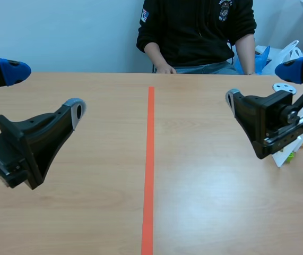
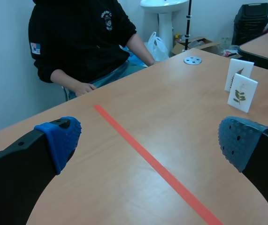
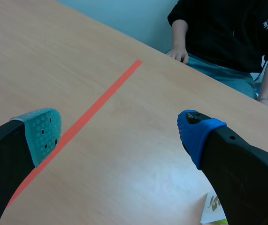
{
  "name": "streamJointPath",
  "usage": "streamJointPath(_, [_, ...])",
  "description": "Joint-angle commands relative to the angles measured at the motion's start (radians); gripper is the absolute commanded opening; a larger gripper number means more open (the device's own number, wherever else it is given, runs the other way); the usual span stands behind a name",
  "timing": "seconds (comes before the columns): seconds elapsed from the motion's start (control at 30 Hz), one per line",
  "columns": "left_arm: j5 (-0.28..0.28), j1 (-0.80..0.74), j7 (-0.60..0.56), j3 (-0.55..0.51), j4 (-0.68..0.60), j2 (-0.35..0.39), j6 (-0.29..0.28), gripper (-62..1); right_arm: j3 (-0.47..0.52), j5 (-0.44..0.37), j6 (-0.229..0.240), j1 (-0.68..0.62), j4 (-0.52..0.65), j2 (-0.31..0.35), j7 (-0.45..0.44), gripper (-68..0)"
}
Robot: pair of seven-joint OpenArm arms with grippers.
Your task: Sort the leaf by its shape. The table is split by an orange tape line. A compound leaf with several leaflets goes to the left side, a simple leaf with one blade goes to the right side. Return to the home posture when a red brick is placed on the table.
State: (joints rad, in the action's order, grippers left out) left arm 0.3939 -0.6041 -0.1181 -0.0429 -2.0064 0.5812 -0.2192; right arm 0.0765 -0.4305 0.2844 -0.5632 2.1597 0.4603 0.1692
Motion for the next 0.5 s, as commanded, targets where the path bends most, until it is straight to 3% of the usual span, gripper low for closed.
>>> streamJointPath(0.0, [0.007, 0.002, -0.011, -0.010, -0.005, -0.010, -0.005, 1.4, 0.003, -0.007, -0.004, 0.009, 0.002, 0.014, -0.014, -16.9])
streamJointPath(0.47, [0.007, 0.000, -0.011, -0.002, -0.005, -0.021, -0.016, 1.4, 0.003, -0.007, -0.003, 0.009, 0.002, 0.013, -0.011, -16.9])
